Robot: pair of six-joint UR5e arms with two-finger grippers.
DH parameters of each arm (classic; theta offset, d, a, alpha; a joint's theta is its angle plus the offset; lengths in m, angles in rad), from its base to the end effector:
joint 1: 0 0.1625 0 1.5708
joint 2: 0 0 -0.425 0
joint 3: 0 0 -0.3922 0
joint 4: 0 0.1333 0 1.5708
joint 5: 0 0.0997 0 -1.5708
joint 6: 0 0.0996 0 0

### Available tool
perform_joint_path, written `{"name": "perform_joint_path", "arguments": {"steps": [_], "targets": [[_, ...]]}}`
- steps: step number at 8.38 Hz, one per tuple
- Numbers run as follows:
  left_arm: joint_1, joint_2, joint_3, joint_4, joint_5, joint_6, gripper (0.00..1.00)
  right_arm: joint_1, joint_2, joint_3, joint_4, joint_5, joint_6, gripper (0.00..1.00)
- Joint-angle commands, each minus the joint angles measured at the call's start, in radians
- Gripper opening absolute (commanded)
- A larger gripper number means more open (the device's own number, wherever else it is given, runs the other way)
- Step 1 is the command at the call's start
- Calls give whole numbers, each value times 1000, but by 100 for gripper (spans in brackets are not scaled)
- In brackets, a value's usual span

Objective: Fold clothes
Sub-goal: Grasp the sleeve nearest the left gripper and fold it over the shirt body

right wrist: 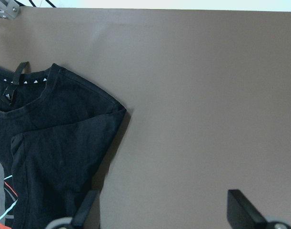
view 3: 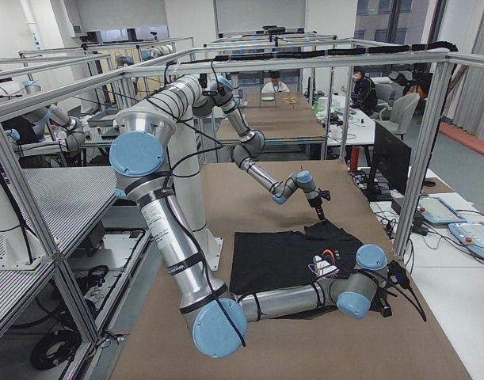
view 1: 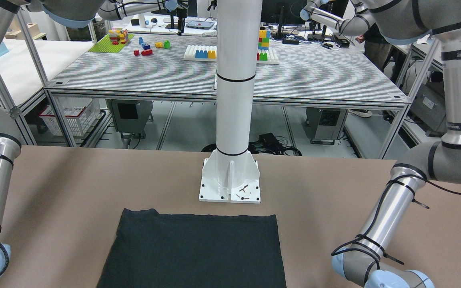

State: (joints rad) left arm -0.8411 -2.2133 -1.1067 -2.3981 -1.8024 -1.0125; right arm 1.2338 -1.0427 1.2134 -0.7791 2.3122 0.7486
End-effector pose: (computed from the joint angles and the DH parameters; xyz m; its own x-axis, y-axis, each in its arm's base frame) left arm 0.4349 -0.6520 0.4009 0.6186 0.0817 -0.7814 0.3166 0.8843 0.3431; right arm -0.1751 -0.6994 0.4232 0.5043 -0.1947 0.8413 -0.2106 0.9171 0.3385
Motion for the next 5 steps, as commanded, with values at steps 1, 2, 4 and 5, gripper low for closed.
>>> {"name": "perform_joint_path", "arguments": {"steps": [1,2,4,5], "targets": [[0,-6,-5,8,-8,-3,0,-1,-3,0,3,0,0,94],[-1,-9,-9,13,-9,-3,0,1,-5,0,4,0,0,94],[-47,-31,-60,89,-96,-3,0,1,-11,0,4,0,0,94],[-58,-36,-176,209,-113,-5,0,1,-11,0,4,-3,0,94]]}}
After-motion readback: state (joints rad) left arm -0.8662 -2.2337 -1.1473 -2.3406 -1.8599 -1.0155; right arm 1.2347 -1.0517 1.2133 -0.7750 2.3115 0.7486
